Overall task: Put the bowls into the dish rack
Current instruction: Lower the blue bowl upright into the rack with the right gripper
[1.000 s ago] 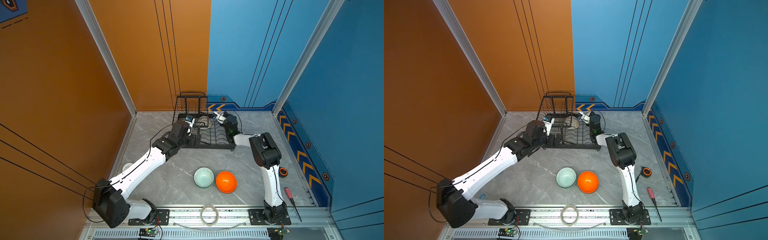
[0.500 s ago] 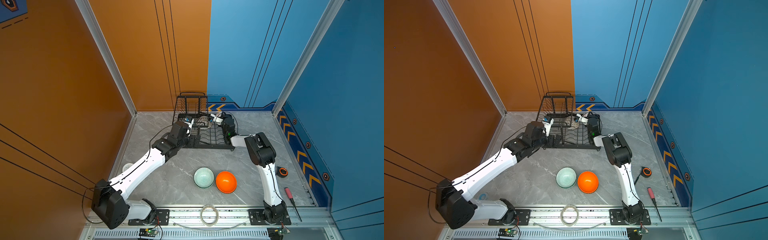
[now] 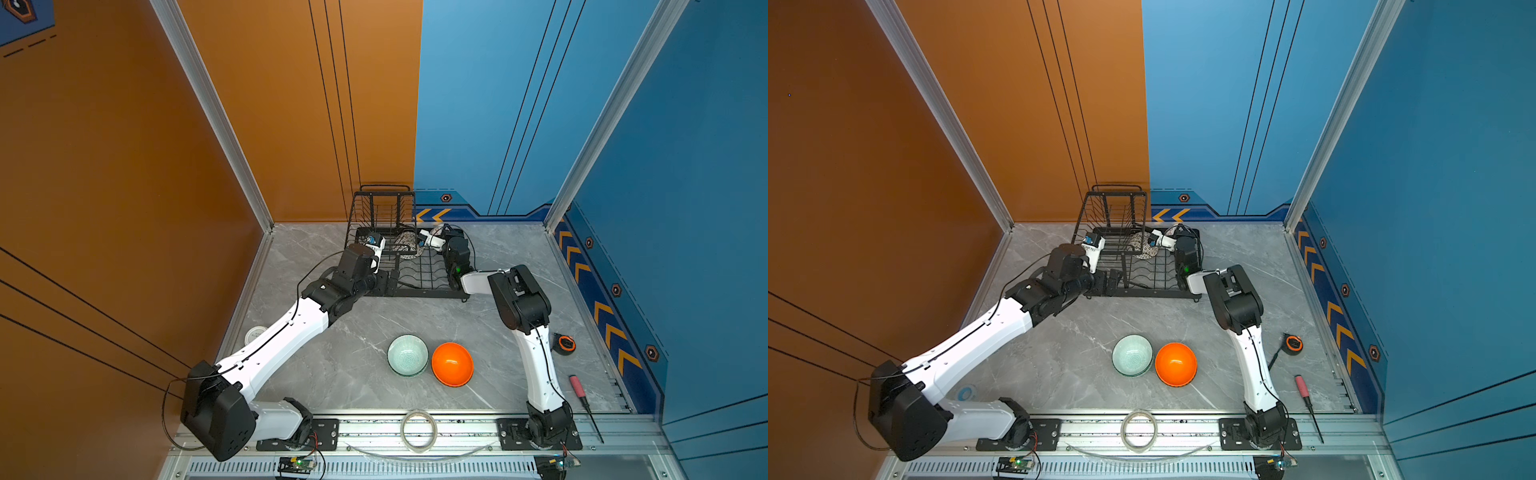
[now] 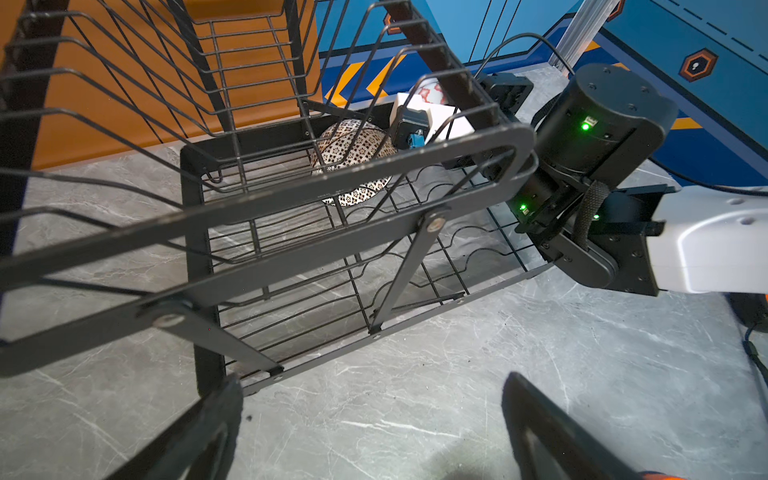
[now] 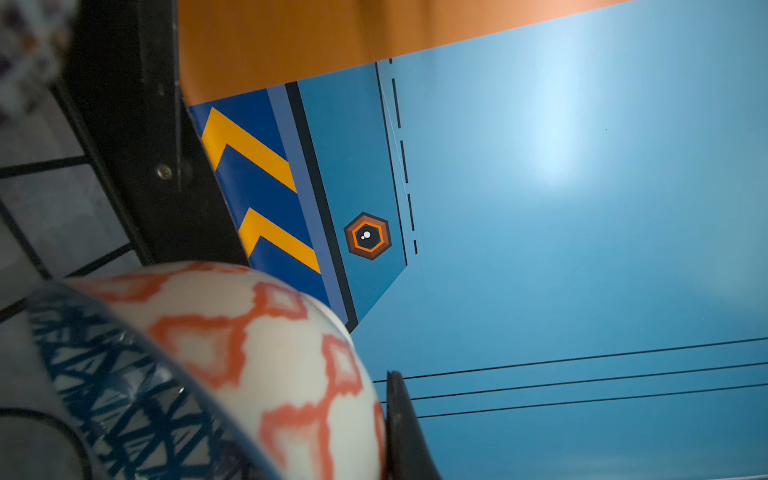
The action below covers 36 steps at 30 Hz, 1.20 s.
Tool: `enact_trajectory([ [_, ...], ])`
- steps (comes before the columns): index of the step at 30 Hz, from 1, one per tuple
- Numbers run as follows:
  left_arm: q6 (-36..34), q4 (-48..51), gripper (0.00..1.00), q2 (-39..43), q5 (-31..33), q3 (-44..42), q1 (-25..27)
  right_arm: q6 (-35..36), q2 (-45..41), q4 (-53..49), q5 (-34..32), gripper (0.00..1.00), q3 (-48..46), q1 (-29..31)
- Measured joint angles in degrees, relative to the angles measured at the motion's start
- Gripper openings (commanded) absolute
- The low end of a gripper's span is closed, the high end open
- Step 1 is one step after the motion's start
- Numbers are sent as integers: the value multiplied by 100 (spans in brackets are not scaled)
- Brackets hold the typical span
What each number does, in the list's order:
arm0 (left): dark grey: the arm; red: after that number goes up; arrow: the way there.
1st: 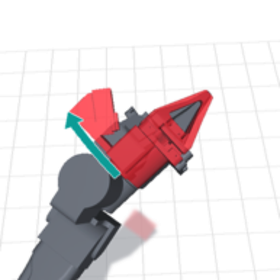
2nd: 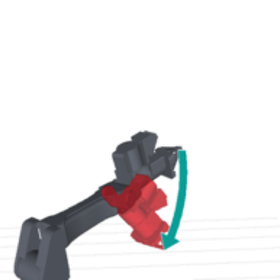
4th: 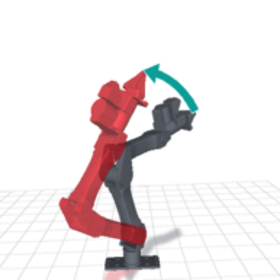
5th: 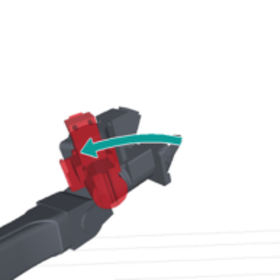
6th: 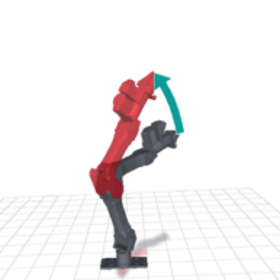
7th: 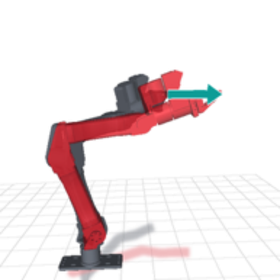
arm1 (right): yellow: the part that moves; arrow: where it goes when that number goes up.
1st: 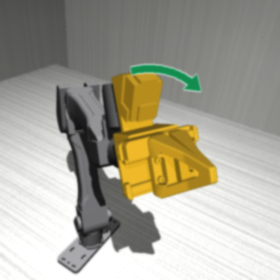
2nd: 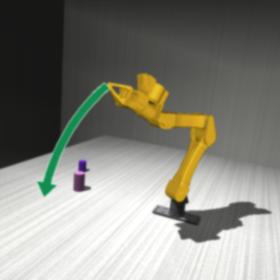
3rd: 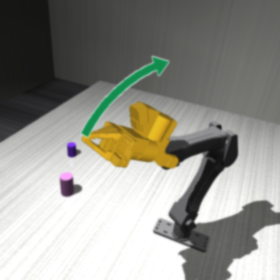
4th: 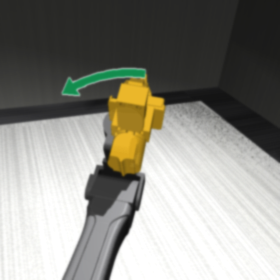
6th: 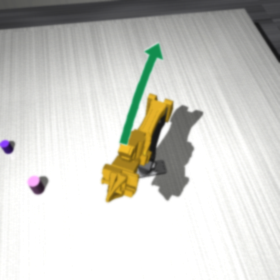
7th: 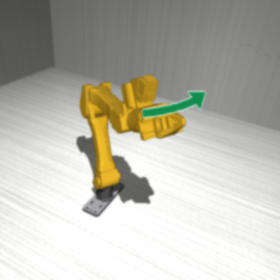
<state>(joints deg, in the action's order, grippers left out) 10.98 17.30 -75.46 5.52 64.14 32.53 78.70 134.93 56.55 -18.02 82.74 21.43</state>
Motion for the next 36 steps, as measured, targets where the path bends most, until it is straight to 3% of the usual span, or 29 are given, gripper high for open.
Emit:
enact_trajectory([
  [25, 48, -42, 98, 144, -63, -160, -66, -188, -17, -212, 129, 0, -118, 0],
  [36, 66, -42, 98, 225, -94, -223, -72, -409, -151, -564, 131, 18, -118, 0],
])
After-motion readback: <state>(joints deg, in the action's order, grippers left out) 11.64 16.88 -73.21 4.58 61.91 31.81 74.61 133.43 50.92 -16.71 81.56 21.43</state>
